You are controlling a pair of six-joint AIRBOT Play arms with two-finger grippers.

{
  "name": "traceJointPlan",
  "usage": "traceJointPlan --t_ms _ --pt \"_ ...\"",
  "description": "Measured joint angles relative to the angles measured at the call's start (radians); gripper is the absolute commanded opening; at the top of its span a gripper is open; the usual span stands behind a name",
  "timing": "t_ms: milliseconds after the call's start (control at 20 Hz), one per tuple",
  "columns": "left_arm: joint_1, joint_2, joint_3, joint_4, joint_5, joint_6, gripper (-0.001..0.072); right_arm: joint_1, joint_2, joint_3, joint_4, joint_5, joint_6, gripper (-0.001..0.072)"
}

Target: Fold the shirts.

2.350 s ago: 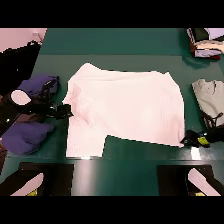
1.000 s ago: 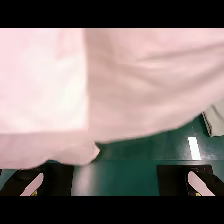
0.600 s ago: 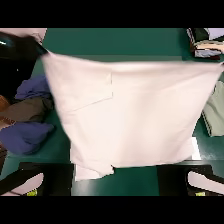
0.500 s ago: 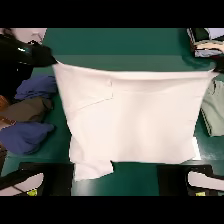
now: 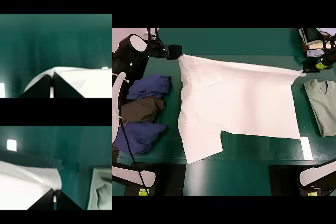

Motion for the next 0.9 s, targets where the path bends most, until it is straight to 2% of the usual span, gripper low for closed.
traceJointPlan --t_ms 150,350,600,650,700,750,800,900 --pt "0.028 -0.013 0.009 0.003 -0.11 0.001 0.0024 0.005 -0.007 0.018 -0.002 -0.003 0.0 0.0014" --pt "0.034 -0.019 -0.044 0.015 -0.294 0.037 0.0025 0.007 0.039 -0.102 -0.006 -0.024 0.0 0.0014" --pt "0.019 -0.022 -0.184 0.023 -0.317 0.057 0.0028 0.01 0.09 -0.321 -0.006 -0.087 0.0 0.0018" --pt "0.018 -0.021 -0.205 0.023 -0.314 0.057 0.0164 0.011 0.096 -0.354 -0.005 -0.098 0.005 0.0103" --pt "0.017 -0.022 -0.222 0.024 -0.315 0.056 0.0477 0.013 0.099 -0.381 -0.004 -0.103 0.013 0.0361" --pt "0.017 -0.022 -0.232 0.028 -0.322 0.05 0.054 0.014 0.102 -0.398 -0.004 -0.109 0.021 0.0411" --pt "0.018 -0.021 -0.237 0.028 -0.329 0.04 0.0425 0.014 0.105 -0.408 -0.003 -0.109 0.029 0.0411" --pt "0.021 -0.007 -0.243 0.033 -0.37 0.029 0.0423 0.011 0.121 -0.416 -0.001 -0.093 0.042 0.041"
